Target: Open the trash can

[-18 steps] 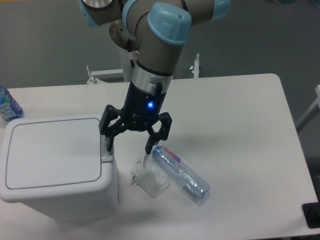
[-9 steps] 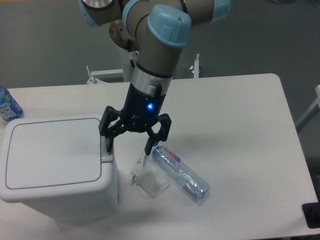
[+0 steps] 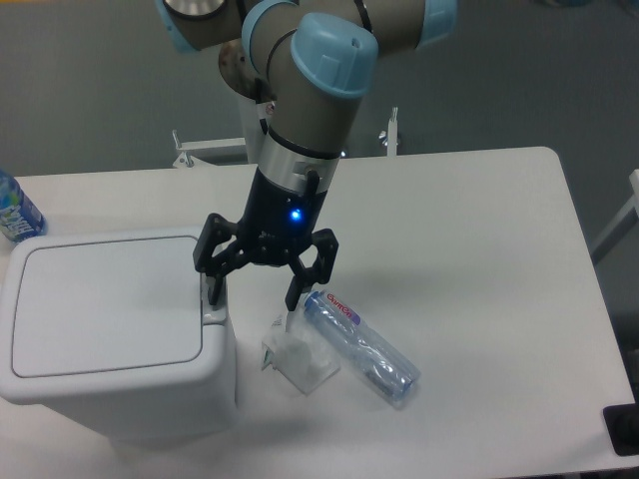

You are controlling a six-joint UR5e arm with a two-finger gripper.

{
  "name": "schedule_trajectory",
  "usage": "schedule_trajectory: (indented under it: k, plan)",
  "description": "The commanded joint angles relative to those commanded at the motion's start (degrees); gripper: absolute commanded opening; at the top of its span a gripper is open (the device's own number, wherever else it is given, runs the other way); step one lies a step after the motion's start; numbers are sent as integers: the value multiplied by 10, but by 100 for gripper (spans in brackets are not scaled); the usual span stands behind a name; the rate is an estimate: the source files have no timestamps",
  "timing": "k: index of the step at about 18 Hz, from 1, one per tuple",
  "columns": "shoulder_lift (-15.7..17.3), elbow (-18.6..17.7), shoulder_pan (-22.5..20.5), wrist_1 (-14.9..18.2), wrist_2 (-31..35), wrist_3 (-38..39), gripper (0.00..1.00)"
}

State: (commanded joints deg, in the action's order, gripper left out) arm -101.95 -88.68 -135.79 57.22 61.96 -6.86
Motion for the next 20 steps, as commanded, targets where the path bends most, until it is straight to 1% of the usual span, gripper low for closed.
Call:
schedule_trajectory:
  k: [14, 16, 17, 19, 20]
  plan:
    - [-1, 2, 0, 0, 1, -1, 100]
    - [3, 17, -1, -5, 1, -5, 100]
    - [4, 33, -2, -4, 1, -7, 100]
    - [2, 75, -10, -9, 6, -13, 100]
    - [-1, 100, -22, -12, 13, -17, 100]
